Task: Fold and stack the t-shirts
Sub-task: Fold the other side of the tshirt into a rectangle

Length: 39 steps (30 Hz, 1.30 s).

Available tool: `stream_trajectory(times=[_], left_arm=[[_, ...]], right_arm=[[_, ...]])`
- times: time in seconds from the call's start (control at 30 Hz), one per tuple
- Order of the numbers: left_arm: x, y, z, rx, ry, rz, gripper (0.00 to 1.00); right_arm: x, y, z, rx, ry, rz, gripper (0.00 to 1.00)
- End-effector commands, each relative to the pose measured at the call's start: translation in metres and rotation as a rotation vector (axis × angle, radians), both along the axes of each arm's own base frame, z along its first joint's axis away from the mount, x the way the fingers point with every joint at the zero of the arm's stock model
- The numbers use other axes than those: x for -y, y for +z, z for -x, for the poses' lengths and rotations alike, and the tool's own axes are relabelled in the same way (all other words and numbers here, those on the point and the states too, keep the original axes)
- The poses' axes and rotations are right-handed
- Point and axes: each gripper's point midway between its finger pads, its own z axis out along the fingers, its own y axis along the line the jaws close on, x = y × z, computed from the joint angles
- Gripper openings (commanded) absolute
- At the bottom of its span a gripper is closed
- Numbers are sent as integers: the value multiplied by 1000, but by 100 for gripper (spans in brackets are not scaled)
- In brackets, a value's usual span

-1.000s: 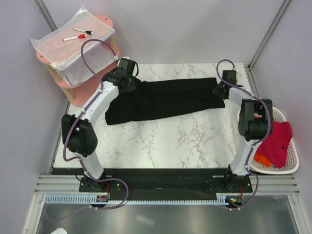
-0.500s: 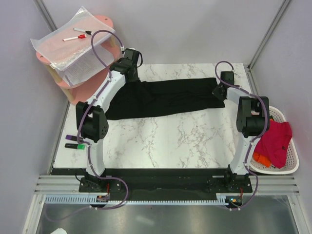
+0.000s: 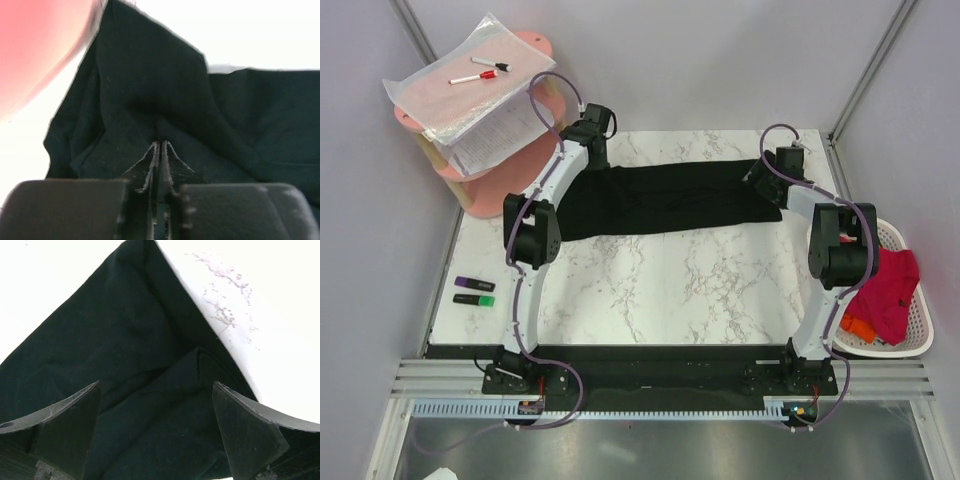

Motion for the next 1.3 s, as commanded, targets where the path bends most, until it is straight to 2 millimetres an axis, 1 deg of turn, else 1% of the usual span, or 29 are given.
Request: stream_trajectory(times=[0.0,0.03,0.07,0.1,0.17,0.27,0.3,0.33,0.37,0.4,0.43,0.47,0.5,0.53,0.57,0.6,0.63,0.67,0.7,0.77,0.8,0.83,0.97,1.03,1.07,1.13,1.17,1.2,1.27], left_arm=[[-4,-9,-5,-29,-18,22,21],[-5,-12,-6,-33,-21,19,52],[-5,-11,-6,-32,-21,20,92],[-5,-9,-7,-26,-18,22,99],[-2,-6,-5,-25,-26,31,100],[5,13,3,7,-44,57,100],[5,18,14,5,-49,59,100],[12,25,15,40,-62,67,100],[14,28,20,46,-69,70,100],[14,30,33,42,-74,69,100],[21,34,38,60,-81,72,100],[23,34,44,64,-85,69,100],[22,21,58,35,-86,53,100],[29,34,66,64,-96,63,100],[32,36,70,77,-105,74,100],[32,23,84,46,-107,67,100],[39,26,93,52,-115,83,100],[40,21,99,40,-118,83,100],[40,7,110,5,-118,76,100],[46,-5,121,-29,-121,98,100],[43,-18,128,-58,-113,96,100],[44,-24,131,-76,-115,95,100],[40,-46,133,-109,-98,70,100],[41,-49,128,-105,-98,65,100],[43,-45,122,-90,-102,69,100],[44,-50,116,-94,-101,59,100],[47,-43,108,-74,-102,65,100],[48,-49,104,-80,-102,60,100],[54,-44,92,-59,-105,71,100]], right_arm=[[-10,49,-13,120,64,15,98],[-10,49,-13,121,64,21,98],[-24,50,-13,123,92,22,98],[-29,52,-12,126,103,22,98],[-32,52,-12,127,112,28,98],[-38,51,-9,124,128,29,98],[-40,52,-9,127,132,31,98],[-42,52,-9,129,140,32,98],[-44,52,-8,127,146,33,98],[-44,53,-8,129,147,34,98],[-44,53,-7,129,150,35,98],[-46,54,-7,130,156,40,98],[-48,54,-7,131,163,40,98],[-50,55,-6,133,165,41,98],[-52,56,-7,136,175,51,98],[-52,58,-7,139,174,53,98],[-53,58,-6,139,177,53,98],[-54,58,-6,138,183,59,98],[-56,58,-6,137,185,57,98],[-55,57,-7,137,185,54,98],[-57,55,-6,133,190,51,98],[-56,54,-7,130,188,52,98],[-57,50,-7,124,191,48,98],[-57,49,-7,122,191,48,98],[-58,48,-7,121,195,46,98],[-57,48,-7,121,189,49,98],[-57,47,-7,117,190,49,98],[-56,48,-7,119,188,49,98],[-57,46,-7,116,190,49,98]])
